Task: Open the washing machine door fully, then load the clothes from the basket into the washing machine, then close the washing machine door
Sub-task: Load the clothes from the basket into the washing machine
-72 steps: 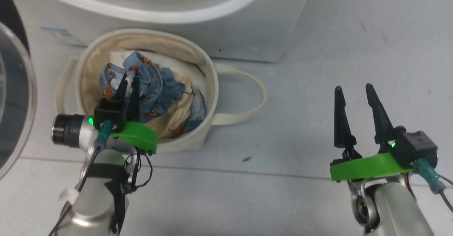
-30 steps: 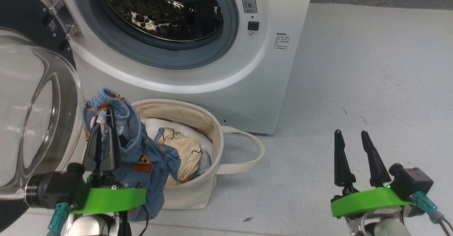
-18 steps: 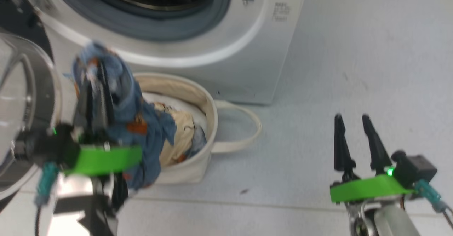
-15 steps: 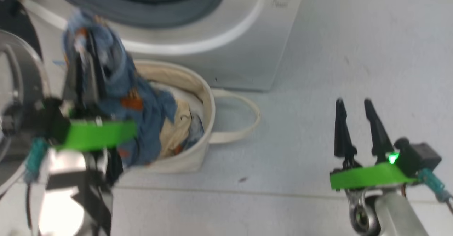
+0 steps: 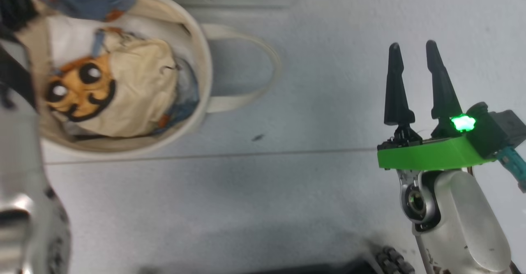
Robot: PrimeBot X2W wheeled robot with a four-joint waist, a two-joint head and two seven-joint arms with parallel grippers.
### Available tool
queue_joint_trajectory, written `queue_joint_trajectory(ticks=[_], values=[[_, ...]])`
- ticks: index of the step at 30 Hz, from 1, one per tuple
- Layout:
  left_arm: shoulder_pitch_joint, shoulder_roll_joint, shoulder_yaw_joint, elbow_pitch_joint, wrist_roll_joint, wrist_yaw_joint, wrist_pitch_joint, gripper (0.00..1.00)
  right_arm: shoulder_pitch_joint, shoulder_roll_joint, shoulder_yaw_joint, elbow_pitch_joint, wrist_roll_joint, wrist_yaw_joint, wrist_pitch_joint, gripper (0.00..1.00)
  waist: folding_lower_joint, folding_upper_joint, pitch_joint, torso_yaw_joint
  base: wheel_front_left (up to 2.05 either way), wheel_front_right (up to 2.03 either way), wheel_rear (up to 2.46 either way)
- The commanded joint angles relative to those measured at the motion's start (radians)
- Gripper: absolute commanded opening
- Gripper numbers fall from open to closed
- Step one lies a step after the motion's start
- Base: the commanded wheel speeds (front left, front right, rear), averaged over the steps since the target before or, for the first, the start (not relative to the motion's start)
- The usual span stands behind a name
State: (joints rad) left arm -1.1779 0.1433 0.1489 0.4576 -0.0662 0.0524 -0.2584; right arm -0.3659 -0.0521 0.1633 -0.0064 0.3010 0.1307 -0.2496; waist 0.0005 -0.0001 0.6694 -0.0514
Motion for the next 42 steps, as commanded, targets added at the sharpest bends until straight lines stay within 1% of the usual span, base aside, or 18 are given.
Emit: queue_joint_trajectory(ticks=[1,6,9,14,15,16,20,24,26,31,35,42], values=[[-0.05,0.069,0.025,0.02,0.019,0.006,-0.003,0.0,0.008,0.002,0.026,-0.034,0.009,0.0,-0.012,1.0,-0.0005,0.0001,0.102,-0.082,0.0,0.0,0.0],[-0.226,0.126,0.029,0.178,0.04,0.029,-0.003,0.0,-0.003,0.002,0.03,-0.036,0.024,0.0,-0.012,1.0,-0.0005,0.0001,0.153,-0.118,0.0,0.0,0.0],[-0.312,0.141,0.013,0.191,0.054,0.033,-0.003,0.0,-0.007,0.002,0.036,-0.039,0.023,0.0,-0.012,1.0,-0.0005,0.0001,0.179,-0.13,0.0,0.0,0.0],[-0.395,0.141,-0.01,0.196,0.064,0.043,-0.003,0.0,-0.01,0.002,0.036,-0.057,0.011,0.0,-0.012,1.0,-0.0005,0.0001,0.213,-0.134,0.0,0.0,0.0],[-0.402,0.138,-0.012,0.205,0.063,0.045,-0.003,0.28,-0.008,0.002,0.034,-0.059,0.009,0.0,-0.012,1.0,-0.0005,0.0001,0.215,-0.132,0.0,0.0,0.0],[-0.407,0.137,-0.015,0.214,0.065,0.048,-0.003,1.0,-0.006,0.002,0.032,-0.06,0.005,0.0,-0.012,1.0,-0.0005,0.0001,0.217,-0.13,0.0,0.0,0.0],[-0.411,0.116,-0.022,0.227,0.057,0.057,-0.003,1.0,0.0,0.002,0.025,-0.058,-0.011,0.0,-0.012,1.0,-0.0005,0.0001,0.217,-0.111,0.0,0.0,0.0],[-0.365,0.095,-0.033,0.191,0.053,0.054,-0.003,1.0,-0.009,0.002,0.033,-0.056,-0.02,0.0,-0.012,1.0,-0.0005,0.0001,0.196,-0.096,0.0,0.0,0.0],[-0.321,0.085,-0.033,0.151,0.046,0.05,-0.003,1.0,-0.013,0.002,0.035,-0.056,-0.022,0.0,-0.012,1.0,-0.0005,0.0001,0.173,-0.09,0.0,0.0,0.0],[-0.165,0.062,-0.07,0.057,0.062,0.029,-0.003,1.0,-0.012,0.002,0.013,-0.044,-0.038,0.0,-0.012,1.0,-0.0005,0.0001,0.092,-0.059,0.0,0.0,0.0],[-0.026,0.045,-0.097,-0.004,0.071,0.025,-0.003,1.0,-0.006,0.002,0.013,-0.025,-0.043,0.0,-0.012,1.0,-0.0005,0.0001,0.004,-0.034,0.0,0.0,0.0],[0.23,-0.012,-0.111,-0.1,0.035,0.007,-0.003,1.0,0.045,0.002,0.01,0.019,-0.048,0.0,-0.012,1.0,-0.0005,0.0001,-0.172,0.018,0.0,0.0,0.0]])
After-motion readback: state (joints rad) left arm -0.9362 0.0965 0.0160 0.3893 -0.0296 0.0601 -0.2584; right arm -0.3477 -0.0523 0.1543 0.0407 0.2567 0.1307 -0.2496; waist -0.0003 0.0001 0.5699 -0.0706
